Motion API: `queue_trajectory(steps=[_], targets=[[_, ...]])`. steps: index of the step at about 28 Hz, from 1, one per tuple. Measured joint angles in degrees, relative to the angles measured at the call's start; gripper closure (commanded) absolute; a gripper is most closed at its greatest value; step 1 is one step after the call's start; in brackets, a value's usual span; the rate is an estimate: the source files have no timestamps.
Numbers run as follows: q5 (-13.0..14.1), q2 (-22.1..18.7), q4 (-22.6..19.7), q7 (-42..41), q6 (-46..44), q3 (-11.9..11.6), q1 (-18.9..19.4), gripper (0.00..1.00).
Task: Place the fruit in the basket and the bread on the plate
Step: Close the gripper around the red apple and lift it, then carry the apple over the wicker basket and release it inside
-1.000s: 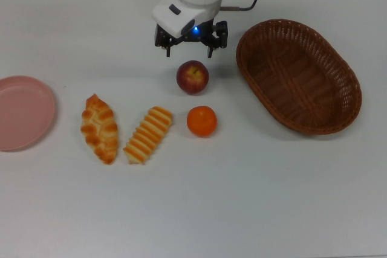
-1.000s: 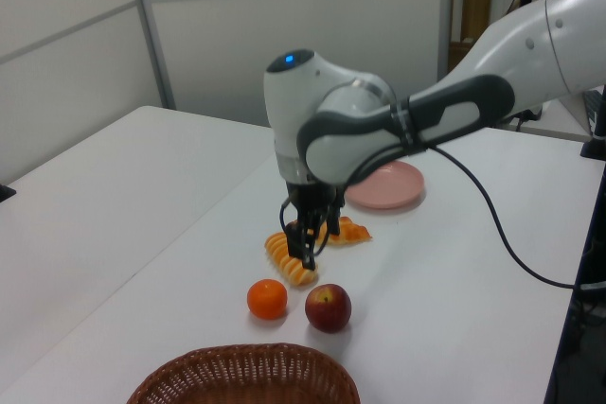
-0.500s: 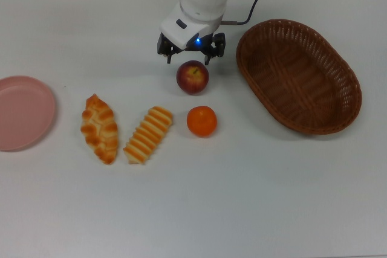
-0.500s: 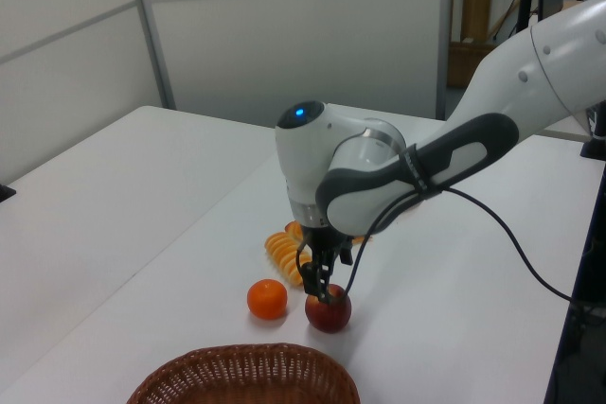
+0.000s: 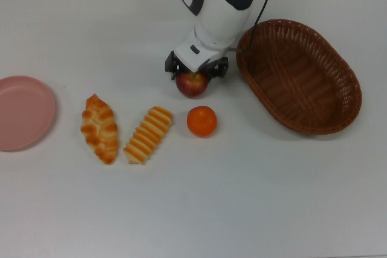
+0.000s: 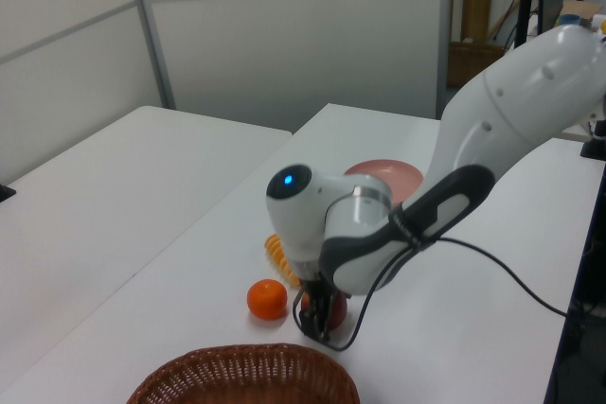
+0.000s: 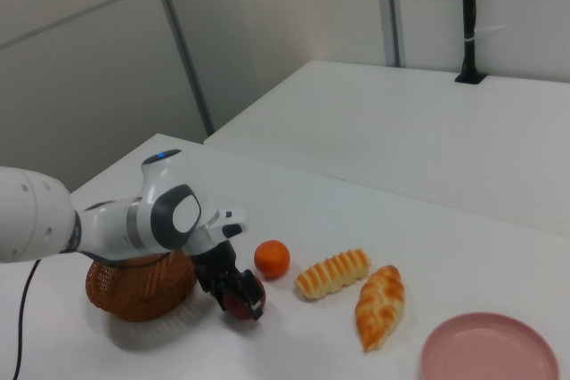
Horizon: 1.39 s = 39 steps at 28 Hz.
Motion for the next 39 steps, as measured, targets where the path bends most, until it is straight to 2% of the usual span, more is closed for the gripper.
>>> queue_trajectory(steps=[2,3,4,7,8,9,21,26,33,38,39], targets=[[-0.89,0.16,0.30,1.11,0.05,0.00,0.19,0.00],[-1.18,0.22,0.32,1.48,0.10,0.00,0.26,0.07],[-1.53,0.23,0.32,1.99,0.11,0.01,0.34,0.19],[-1.95,0.23,0.33,2.26,0.13,0.01,0.38,0.77],[-2.06,0.25,0.33,2.29,0.16,0.01,0.38,0.91],[-2.14,0.26,0.34,2.33,0.18,0.01,0.38,1.00],[-2.00,-0.59,1.63,3.17,0.34,0.29,0.52,1.00],[0.88,-4.09,4.26,3.12,-4.12,2.35,0.74,1.00],[5.19,-6.97,10.32,3.18,-13.50,3.61,7.50,1.00],[5.76,-6.70,10.92,4.48,-14.73,3.64,12.00,1.00],[5.77,-6.46,10.89,4.82,-14.77,3.64,12.69,0.86]])
